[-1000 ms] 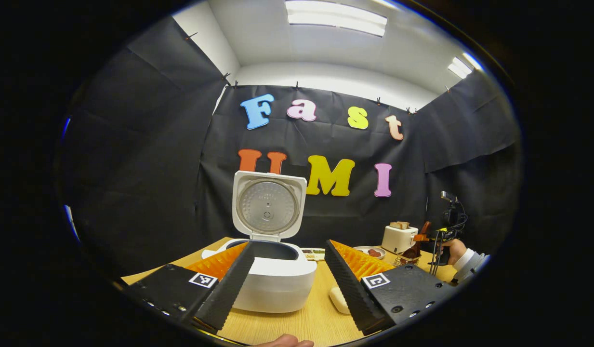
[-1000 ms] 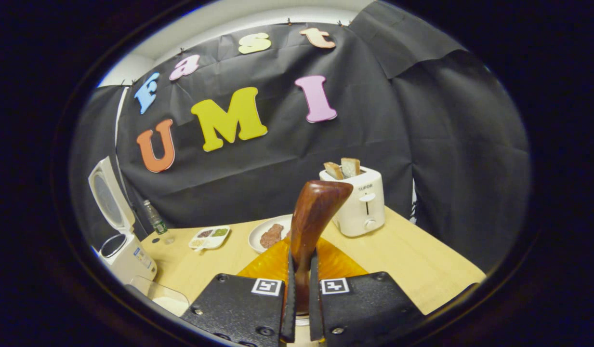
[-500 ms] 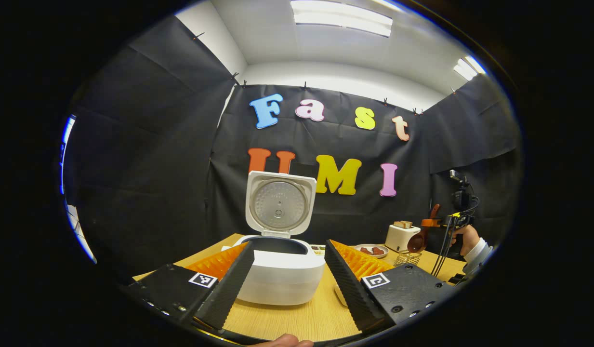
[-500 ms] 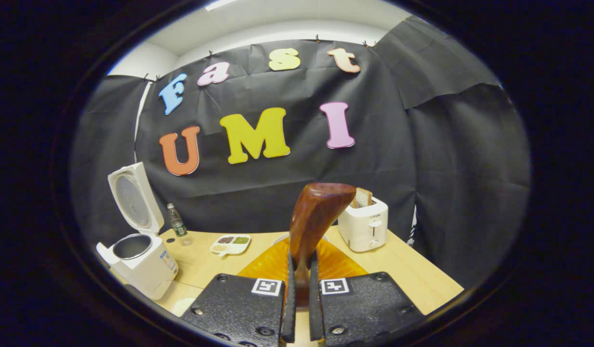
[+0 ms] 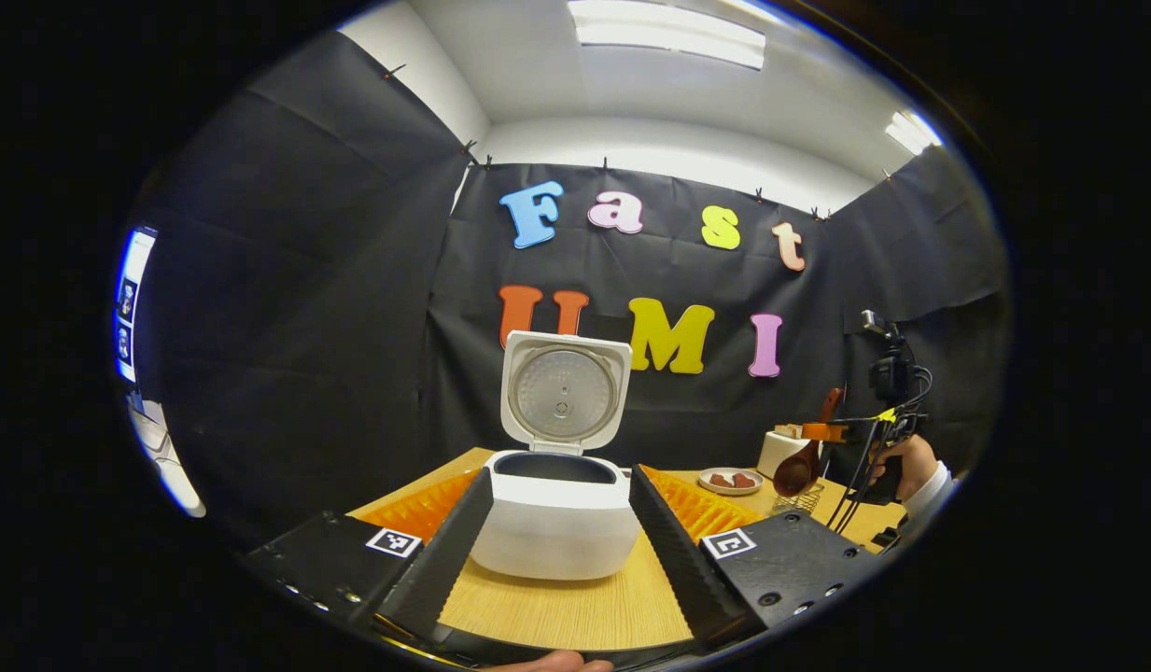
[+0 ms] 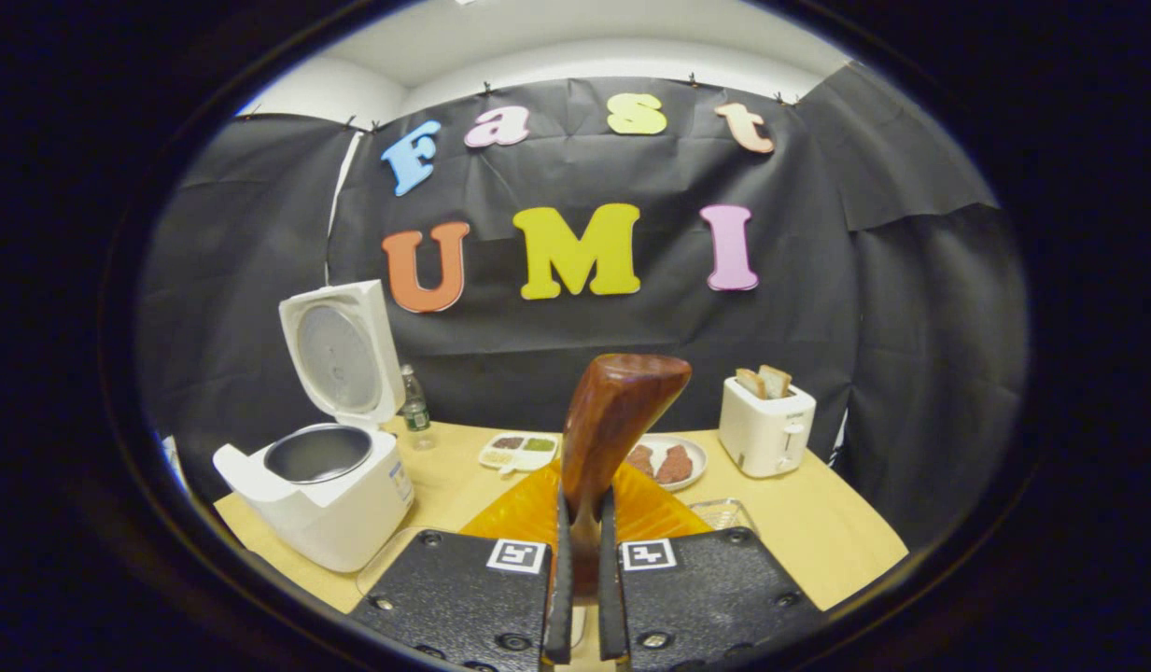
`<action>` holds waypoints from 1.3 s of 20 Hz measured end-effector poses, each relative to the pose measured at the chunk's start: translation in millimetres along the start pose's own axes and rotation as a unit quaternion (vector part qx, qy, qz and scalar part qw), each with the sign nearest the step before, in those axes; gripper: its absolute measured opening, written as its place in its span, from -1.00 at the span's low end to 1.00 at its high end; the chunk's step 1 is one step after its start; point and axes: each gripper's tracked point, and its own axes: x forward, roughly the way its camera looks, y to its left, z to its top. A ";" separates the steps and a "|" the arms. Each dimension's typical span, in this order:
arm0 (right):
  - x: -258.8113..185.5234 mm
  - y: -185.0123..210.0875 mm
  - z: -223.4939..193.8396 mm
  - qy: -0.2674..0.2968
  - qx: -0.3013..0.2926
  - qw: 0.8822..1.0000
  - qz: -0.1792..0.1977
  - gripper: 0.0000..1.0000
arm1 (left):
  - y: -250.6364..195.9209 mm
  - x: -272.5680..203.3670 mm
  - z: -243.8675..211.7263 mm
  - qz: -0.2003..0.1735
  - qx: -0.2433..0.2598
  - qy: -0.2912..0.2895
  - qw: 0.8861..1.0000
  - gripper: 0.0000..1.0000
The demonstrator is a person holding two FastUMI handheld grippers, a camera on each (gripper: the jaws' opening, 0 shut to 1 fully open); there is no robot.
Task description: Close the left gripper, press the button to open the rice cooker; take a wooden spoon from the chopstick holder with the right hand, scoop a spoonful of rice and pour it into the rice cooker, then put the wooden spoon back into the chopstick holder.
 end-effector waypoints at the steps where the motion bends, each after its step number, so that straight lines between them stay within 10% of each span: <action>1: 0.5 11.4 -9.5 0.007 -0.002 1.000 0.006 -0.67 | -0.1 -1.5 -1.7 -0.001 0.003 0.004 1.000 0.87; 15: 39.2 41.0 -111.6 0.072 -0.109 0.991 -0.010 -0.65 | -13.5 6.1 -23.8 -0.023 0.044 0.028 0.998 0.88; 20: 19.4 79.2 -134.9 0.157 0.092 0.979 0.093 -0.65 | -19.1 7.7 -24.7 -0.023 0.046 0.030 0.998 0.87; 26: 16.1 75.6 -134.0 0.152 0.182 0.968 0.085 -0.65 | -29.2 6.0 -21.5 -0.032 0.062 0.025 0.997 0.87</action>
